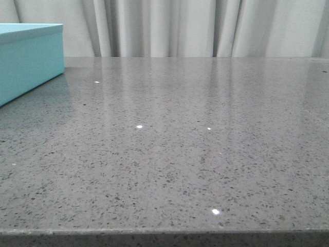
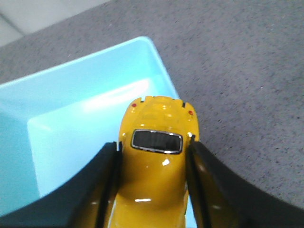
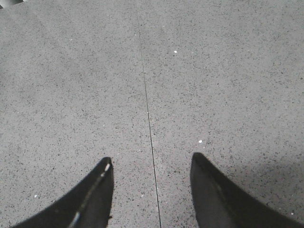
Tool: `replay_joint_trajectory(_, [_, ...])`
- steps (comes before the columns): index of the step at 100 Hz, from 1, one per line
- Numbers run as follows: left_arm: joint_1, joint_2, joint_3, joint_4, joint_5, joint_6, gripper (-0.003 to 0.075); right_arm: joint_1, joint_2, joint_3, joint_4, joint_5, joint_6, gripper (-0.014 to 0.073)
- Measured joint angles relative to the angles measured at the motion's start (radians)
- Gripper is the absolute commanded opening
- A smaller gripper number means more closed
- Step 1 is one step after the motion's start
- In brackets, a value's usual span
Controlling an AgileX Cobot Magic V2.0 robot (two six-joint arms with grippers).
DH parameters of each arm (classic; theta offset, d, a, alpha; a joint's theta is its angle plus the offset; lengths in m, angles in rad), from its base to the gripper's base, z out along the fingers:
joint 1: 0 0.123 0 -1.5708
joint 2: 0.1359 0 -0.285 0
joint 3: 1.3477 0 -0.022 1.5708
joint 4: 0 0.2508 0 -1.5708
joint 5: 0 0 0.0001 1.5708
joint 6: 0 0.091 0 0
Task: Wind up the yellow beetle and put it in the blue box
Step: 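Lower the held car into the blue box with the left gripper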
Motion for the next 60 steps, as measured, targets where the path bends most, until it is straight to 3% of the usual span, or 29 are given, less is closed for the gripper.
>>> replay_joint_trajectory(23, [0.112, 0.049, -0.002, 0.004, 0.009, -0.013, 0.0178, 0.000, 0.000, 0.000, 0.002, -0.006, 0.000, 0.0381])
replay_joint_trajectory(60, [0.121, 0.192, -0.002, 0.002, 0.009, -0.017, 0.0177, 0.000, 0.000, 0.000, 0.002, -0.017, 0.000, 0.0381])
